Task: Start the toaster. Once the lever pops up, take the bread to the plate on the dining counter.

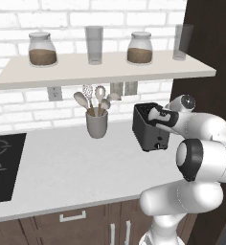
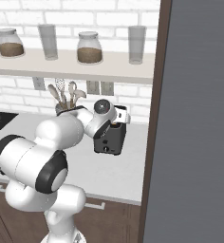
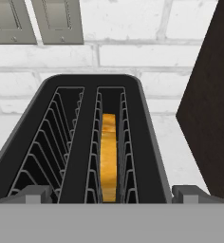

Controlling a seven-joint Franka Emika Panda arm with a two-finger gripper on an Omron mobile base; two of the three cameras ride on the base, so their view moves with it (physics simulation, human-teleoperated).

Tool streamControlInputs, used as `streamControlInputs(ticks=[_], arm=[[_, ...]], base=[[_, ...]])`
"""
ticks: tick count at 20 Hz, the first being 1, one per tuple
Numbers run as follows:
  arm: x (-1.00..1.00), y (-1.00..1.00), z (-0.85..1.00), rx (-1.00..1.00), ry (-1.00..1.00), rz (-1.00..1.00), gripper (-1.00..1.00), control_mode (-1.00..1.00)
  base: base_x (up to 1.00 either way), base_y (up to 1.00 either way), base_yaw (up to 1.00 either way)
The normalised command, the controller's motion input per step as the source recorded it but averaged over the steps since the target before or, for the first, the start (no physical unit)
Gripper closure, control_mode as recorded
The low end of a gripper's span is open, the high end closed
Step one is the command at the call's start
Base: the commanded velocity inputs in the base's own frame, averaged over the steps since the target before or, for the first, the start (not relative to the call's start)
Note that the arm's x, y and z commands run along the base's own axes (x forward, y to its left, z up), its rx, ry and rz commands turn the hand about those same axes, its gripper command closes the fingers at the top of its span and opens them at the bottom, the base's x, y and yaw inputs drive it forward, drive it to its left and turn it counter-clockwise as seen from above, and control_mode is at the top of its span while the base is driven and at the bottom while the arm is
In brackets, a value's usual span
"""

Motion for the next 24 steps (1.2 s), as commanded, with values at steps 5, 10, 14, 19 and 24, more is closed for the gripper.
streamControlInputs(ticks=[5, 10, 14, 19, 24], arm=[[0.00, 0.00, 0.00, 0.00, 0.00, 0.00, -1.00, -1.00], [0.00, 0.00, 0.00, 0.00, 0.00, 0.00, -1.00, -1.00], [0.00, 0.00, 0.00, 0.00, 0.00, 0.00, -1.00, -1.00], [0.00, 0.00, 0.00, 0.00, 0.00, 0.00, -1.00, -1.00], [0.00, 0.00, 0.00, 0.00, 0.00, 0.00, -1.00, -1.00]], base=[[0.00, 0.00, 0.00], [0.00, 0.00, 0.00], [0.00, 0.00, 0.00], [0.00, 0.00, 0.00], [0.00, 0.00, 0.00]])
